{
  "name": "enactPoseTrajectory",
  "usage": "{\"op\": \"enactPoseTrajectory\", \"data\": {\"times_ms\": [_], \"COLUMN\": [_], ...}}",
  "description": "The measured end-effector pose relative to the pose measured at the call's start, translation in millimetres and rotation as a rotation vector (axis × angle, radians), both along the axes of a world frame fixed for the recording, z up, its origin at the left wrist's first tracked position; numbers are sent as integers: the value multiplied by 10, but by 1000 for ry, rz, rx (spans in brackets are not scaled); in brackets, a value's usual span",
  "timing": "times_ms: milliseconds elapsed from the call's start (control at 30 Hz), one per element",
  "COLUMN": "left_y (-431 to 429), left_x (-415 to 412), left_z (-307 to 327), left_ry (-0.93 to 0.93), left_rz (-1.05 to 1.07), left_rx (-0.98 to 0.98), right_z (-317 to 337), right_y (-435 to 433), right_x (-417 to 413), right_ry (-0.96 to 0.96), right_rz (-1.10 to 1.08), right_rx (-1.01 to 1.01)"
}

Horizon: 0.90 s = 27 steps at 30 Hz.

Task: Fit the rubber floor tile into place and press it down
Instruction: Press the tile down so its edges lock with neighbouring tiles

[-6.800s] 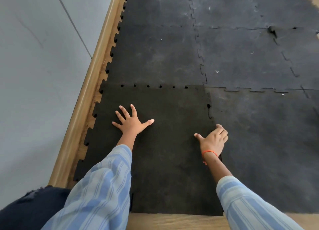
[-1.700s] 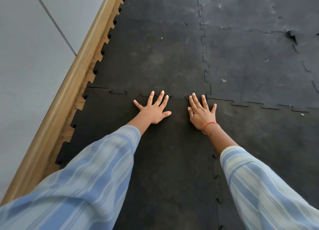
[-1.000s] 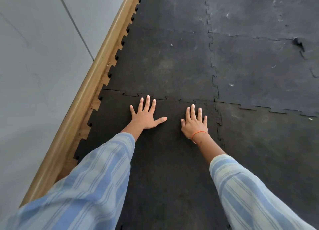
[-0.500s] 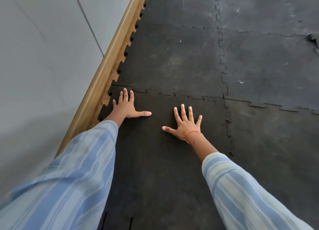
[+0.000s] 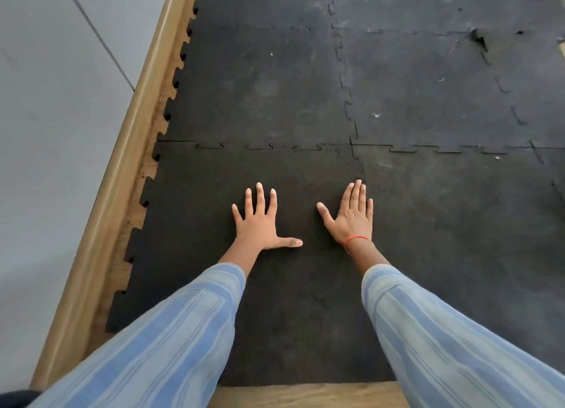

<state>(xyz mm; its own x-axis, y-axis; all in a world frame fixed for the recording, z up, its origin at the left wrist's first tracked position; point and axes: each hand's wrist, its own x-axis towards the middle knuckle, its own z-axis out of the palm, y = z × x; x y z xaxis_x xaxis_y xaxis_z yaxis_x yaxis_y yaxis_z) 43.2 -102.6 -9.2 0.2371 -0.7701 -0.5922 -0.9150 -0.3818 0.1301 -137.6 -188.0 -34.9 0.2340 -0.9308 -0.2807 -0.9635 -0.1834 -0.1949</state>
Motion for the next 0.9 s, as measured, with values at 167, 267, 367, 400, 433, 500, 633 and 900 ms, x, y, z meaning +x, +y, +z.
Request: {"op": "enactPoseTrajectory", "data": {"times_ms": [167,267,367,400,433,500,633,900], "left_y": [243,571,811,841,850,849,852,840], "left_x": [-103,-356,-613,-654,-674,-683,-680,-696], "left_z": [-4,-133,-263,-297,-321,-333,-318,-332], "left_ry": [16,-42,-110,-130,-147,-158,-157,-160], "left_rz": [-25,17,52,55,55,52,54,75], "left_rx": [-110,-319,-431,-446,-456,-461,-464,-489], "right_z": [113,38,-87,-111,-119,-98,-46,-7], "right_y": [45,590,1116,1171,1178,1148,1299,504], "right_x": [-211,-384,-527,-533,-524,-502,-598,-409], "right_ry": [-5,-43,-18,-8,-6,-20,-71,-17], "right_rz": [41,-14,-62,-69,-72,-70,-74,79], "right_rx": [129,29,-106,-125,-131,-134,-157,-81]}}
